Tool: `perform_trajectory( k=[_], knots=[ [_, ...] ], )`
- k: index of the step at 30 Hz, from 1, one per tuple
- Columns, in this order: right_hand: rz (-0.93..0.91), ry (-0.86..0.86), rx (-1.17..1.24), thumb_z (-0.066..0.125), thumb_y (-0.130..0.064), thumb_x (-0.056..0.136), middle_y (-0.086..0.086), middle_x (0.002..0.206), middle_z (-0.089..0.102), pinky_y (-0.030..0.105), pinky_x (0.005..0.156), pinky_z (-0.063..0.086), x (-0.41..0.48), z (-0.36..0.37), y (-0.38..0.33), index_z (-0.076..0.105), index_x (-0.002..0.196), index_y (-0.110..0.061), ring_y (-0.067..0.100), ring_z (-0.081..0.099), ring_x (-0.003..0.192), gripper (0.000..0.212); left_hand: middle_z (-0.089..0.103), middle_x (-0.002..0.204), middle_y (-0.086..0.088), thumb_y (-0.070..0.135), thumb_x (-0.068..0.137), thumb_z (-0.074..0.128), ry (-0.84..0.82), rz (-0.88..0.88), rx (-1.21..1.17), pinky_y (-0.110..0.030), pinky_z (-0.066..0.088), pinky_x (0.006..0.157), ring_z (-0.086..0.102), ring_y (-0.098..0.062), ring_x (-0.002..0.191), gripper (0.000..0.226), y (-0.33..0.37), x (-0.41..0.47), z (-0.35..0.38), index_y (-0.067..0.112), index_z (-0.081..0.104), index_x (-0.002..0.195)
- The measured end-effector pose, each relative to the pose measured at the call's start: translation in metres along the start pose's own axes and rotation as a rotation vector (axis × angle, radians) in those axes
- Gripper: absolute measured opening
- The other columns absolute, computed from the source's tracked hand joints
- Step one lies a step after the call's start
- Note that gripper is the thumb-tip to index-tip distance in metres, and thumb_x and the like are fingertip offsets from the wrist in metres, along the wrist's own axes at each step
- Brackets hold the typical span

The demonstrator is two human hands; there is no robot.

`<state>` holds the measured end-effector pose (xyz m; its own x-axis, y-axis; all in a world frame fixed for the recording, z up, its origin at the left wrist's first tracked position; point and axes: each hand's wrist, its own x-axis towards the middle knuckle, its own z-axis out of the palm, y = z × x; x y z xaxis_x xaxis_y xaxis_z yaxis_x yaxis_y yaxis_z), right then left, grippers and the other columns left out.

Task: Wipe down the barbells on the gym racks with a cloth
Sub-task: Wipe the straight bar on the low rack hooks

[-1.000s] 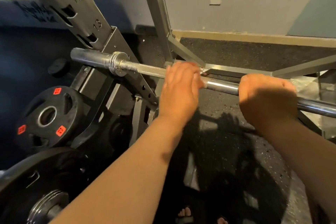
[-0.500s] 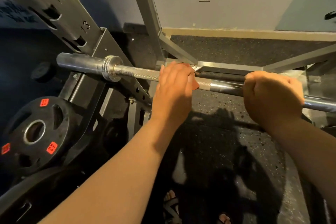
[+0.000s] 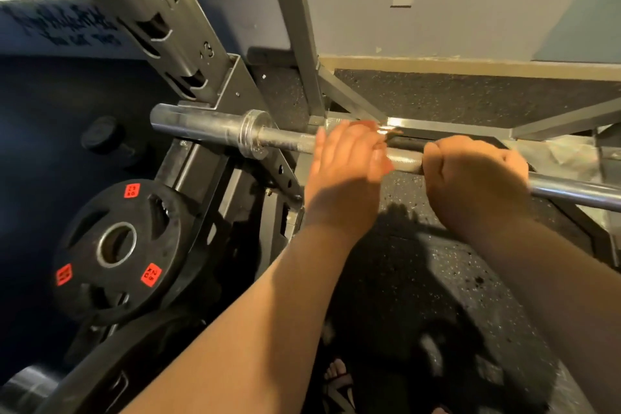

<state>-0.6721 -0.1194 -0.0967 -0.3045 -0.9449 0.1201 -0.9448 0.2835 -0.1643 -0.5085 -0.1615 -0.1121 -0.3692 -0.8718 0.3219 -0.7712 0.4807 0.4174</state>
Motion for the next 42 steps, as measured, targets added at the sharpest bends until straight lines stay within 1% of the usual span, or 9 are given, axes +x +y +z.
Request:
perform_trajectory(
  k=[7, 11, 17, 22, 29, 32, 35, 37, 42],
  knots=[
    [0.029, -0.078, 0.079, 0.021, -0.042, 0.106, 0.002, 0.074, 0.055, 0.054, 0.100, 0.042, -0.011, -0.008, -0.011, 0.059, 0.083, -0.019, 0.027, 0.055, 0.074, 0.051, 0.060, 0.123, -0.009, 0.014, 0.104, 0.027, 0.163, -0.257, -0.116, -0.049, 0.019, 0.123, 0.045, -0.029, 0.135, 0.037, 0.010, -0.001, 0.007, 0.005, 0.062, 0.114],
    [-0.004, -0.098, 0.101, 0.022, -0.045, 0.107, 0.004, 0.083, 0.061, 0.054, 0.113, 0.034, -0.008, -0.003, -0.028, 0.063, 0.088, -0.019, 0.027, 0.059, 0.085, 0.052, 0.058, 0.131, -0.010, 0.019, 0.107, 0.021, 0.036, -0.085, -0.004, -0.050, 0.020, 0.124, 0.042, -0.031, 0.140, 0.045, -0.007, -0.010, -0.005, 0.004, 0.059, 0.126],
    [-0.067, 0.116, 0.127, 0.039, -0.033, 0.109, -0.003, 0.069, 0.044, 0.041, 0.073, 0.046, -0.025, 0.010, -0.042, 0.060, 0.081, -0.016, 0.018, 0.045, 0.063, 0.039, 0.064, 0.121, -0.011, 0.014, 0.104, 0.027, 0.076, -0.118, -0.015, -0.058, 0.023, 0.121, 0.051, -0.033, 0.132, 0.040, -0.036, -0.017, -0.025, 0.004, 0.064, 0.117],
    [-0.116, 0.111, 0.157, 0.030, -0.040, 0.109, -0.004, 0.078, 0.047, 0.044, 0.080, 0.045, -0.036, 0.014, -0.038, 0.058, 0.088, -0.018, 0.015, 0.042, 0.073, 0.041, 0.058, 0.125, -0.007, 0.020, 0.103, 0.024, 0.094, -0.321, -0.045, -0.051, 0.009, 0.127, 0.040, -0.030, 0.139, 0.040, -0.010, -0.015, -0.017, 0.011, 0.060, 0.118],
    [-0.145, 0.076, 0.198, 0.032, -0.040, 0.109, 0.000, 0.087, 0.059, 0.042, 0.076, 0.049, -0.047, 0.010, -0.038, 0.062, 0.098, -0.015, 0.021, 0.055, 0.080, 0.040, 0.064, 0.122, -0.006, 0.025, 0.104, 0.025, 0.018, -0.077, 0.044, -0.051, 0.023, 0.123, 0.053, -0.024, 0.126, 0.044, -0.050, -0.028, -0.049, 0.010, 0.064, 0.115],
    [-0.153, 0.055, 0.178, 0.033, -0.039, 0.109, 0.006, 0.098, 0.066, 0.042, 0.080, 0.049, -0.052, 0.009, -0.038, 0.064, 0.105, -0.013, 0.024, 0.060, 0.087, 0.041, 0.064, 0.114, -0.011, 0.013, 0.103, 0.031, 0.131, -0.191, -0.008, -0.054, 0.031, 0.118, 0.057, -0.029, 0.119, 0.034, -0.053, -0.030, -0.042, 0.004, 0.063, 0.108],
    [-0.146, 0.026, 0.180, 0.031, -0.040, 0.109, 0.008, 0.105, 0.067, 0.046, 0.084, 0.051, -0.056, 0.009, -0.039, 0.063, 0.111, -0.013, 0.027, 0.062, 0.094, 0.042, 0.060, 0.124, -0.012, 0.014, 0.103, 0.029, 0.139, -0.303, 0.033, -0.059, 0.017, 0.124, 0.045, -0.035, 0.136, 0.036, -0.035, -0.035, -0.030, 0.006, 0.062, 0.115],
    [-0.135, 0.023, 0.196, 0.031, -0.040, 0.109, 0.008, 0.106, 0.066, 0.045, 0.079, 0.051, -0.058, 0.007, -0.040, 0.062, 0.111, -0.013, 0.029, 0.061, 0.095, 0.042, 0.061, 0.126, -0.011, 0.016, 0.104, 0.027, 0.099, -0.215, 0.035, -0.054, 0.010, 0.126, 0.041, -0.032, 0.140, 0.039, -0.035, -0.039, -0.036, 0.006, 0.063, 0.117],
    [-0.088, 0.015, 0.235, 0.036, -0.038, 0.110, 0.006, 0.103, 0.066, 0.041, 0.072, 0.049, -0.063, 0.004, -0.043, 0.062, 0.113, -0.014, 0.027, 0.062, 0.090, 0.035, 0.069, 0.112, -0.016, 0.009, 0.101, 0.040, 0.110, 0.074, 0.059, -0.041, 0.037, 0.115, 0.061, -0.030, 0.116, 0.032, -0.081, -0.043, -0.063, -0.003, 0.068, 0.109]
  ],
)
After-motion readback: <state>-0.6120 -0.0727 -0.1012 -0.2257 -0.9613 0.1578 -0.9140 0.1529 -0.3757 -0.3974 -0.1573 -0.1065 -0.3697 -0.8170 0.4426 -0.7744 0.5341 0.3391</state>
